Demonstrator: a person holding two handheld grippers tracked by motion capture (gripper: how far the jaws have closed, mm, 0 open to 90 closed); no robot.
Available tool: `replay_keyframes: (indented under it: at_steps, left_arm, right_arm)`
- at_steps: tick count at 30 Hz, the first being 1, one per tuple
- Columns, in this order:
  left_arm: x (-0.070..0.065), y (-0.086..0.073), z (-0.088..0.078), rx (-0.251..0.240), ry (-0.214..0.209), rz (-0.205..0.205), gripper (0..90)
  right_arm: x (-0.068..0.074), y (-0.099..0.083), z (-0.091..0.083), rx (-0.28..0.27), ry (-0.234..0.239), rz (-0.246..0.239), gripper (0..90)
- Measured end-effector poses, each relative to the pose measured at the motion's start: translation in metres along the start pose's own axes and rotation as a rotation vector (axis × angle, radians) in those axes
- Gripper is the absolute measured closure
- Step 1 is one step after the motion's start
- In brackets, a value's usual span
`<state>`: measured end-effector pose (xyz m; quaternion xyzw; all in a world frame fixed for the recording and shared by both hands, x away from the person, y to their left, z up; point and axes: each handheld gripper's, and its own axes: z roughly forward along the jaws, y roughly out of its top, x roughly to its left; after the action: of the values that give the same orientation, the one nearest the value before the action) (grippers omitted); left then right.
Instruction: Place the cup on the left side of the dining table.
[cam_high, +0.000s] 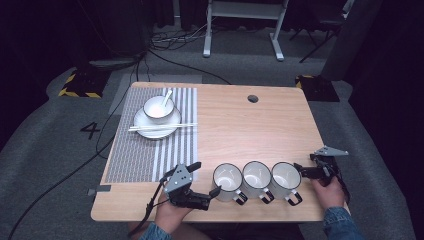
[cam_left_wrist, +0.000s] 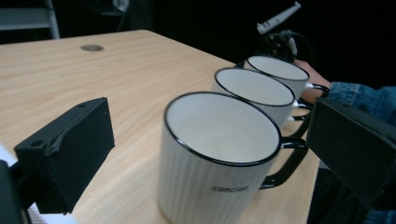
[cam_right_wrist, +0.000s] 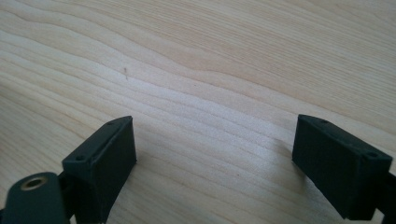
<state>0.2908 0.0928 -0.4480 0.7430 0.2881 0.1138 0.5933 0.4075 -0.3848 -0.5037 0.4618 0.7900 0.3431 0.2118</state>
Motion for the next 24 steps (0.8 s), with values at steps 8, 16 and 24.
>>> replay_keyframes:
  at_steps: [8,16,24]
  left_arm:
    - [-0.005,-0.007,0.014,0.041,0.048,0.026,0.0]
    - [-0.003,-0.014,0.027,0.121,0.018,0.023,0.0]
    - [-0.001,-0.024,0.044,0.199,-0.003,-0.022,0.0]
  right_arm:
    - [0.0,0.0,0.0,0.0,0.0,0.0,13.6]
    - [0.0,0.0,0.0,0.0,0.0,0.0,13.7]
    - [0.0,0.0,0.0,0.0,0.0,0.001,13.7]
